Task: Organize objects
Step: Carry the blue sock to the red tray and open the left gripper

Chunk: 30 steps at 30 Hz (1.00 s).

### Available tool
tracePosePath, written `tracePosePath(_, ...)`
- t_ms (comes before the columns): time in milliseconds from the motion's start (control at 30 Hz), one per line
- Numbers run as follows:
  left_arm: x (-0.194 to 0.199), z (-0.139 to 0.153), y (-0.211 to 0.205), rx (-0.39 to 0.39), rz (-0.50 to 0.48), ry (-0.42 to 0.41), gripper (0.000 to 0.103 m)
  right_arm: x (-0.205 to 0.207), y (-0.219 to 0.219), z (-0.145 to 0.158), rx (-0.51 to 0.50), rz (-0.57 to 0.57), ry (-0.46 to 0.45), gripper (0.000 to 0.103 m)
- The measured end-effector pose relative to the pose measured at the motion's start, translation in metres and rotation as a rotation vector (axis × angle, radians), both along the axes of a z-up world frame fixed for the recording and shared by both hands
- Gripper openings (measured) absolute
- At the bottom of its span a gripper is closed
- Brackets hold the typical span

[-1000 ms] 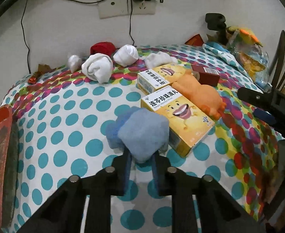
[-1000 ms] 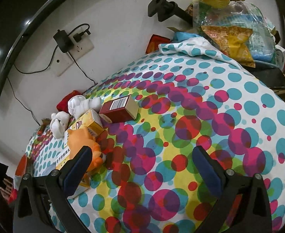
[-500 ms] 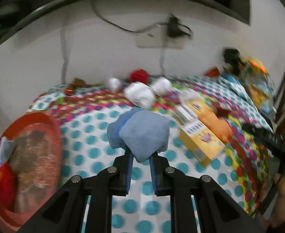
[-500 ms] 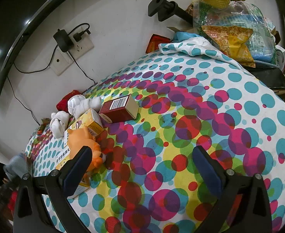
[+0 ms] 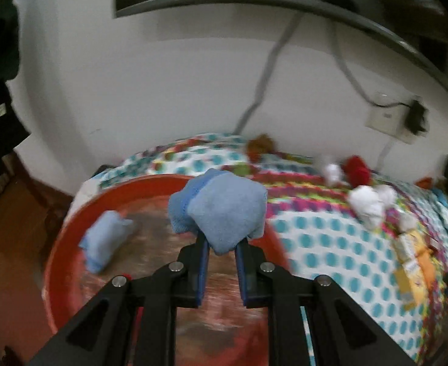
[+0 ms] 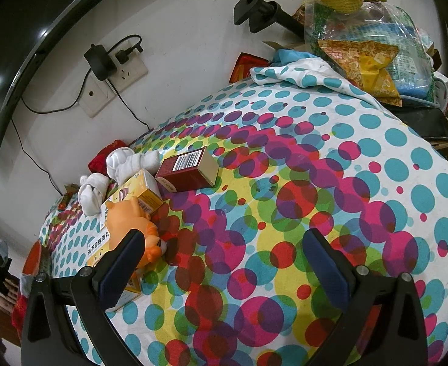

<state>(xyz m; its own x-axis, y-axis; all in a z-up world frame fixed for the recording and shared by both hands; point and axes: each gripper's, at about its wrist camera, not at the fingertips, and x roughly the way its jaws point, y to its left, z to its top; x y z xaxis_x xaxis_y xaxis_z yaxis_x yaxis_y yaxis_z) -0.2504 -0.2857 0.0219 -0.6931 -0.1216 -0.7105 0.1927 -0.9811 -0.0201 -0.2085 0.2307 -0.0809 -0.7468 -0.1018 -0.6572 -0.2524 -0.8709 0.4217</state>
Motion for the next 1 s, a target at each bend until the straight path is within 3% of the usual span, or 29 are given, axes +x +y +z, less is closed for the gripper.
tracePosePath(167, -0.003, -0.006, -0.053, 0.023, 0.095, -0.034, 0.016, -0.001, -0.001, 0.000, 0.004, 0.000, -0.003, 0.103)
tracePosePath(433, 0.040, -0.023, -0.135, 0.026, 0.247, -0.070, 0.016, -0.001, -0.002, -0.001, 0.009, 0.000, -0.006, 0.103)
tracePosePath(567, 0.053, -0.042, -0.150, 0.059, 0.273, -0.108, 0.016, -0.001, -0.002, -0.001, 0.007, 0.000, -0.005, 0.103)
tracePosePath(1000, 0.049, -0.083, -0.157, 0.055, 0.332, -0.196, 0.020, -0.002, -0.003, 0.000, 0.010, -0.001, -0.007, 0.103)
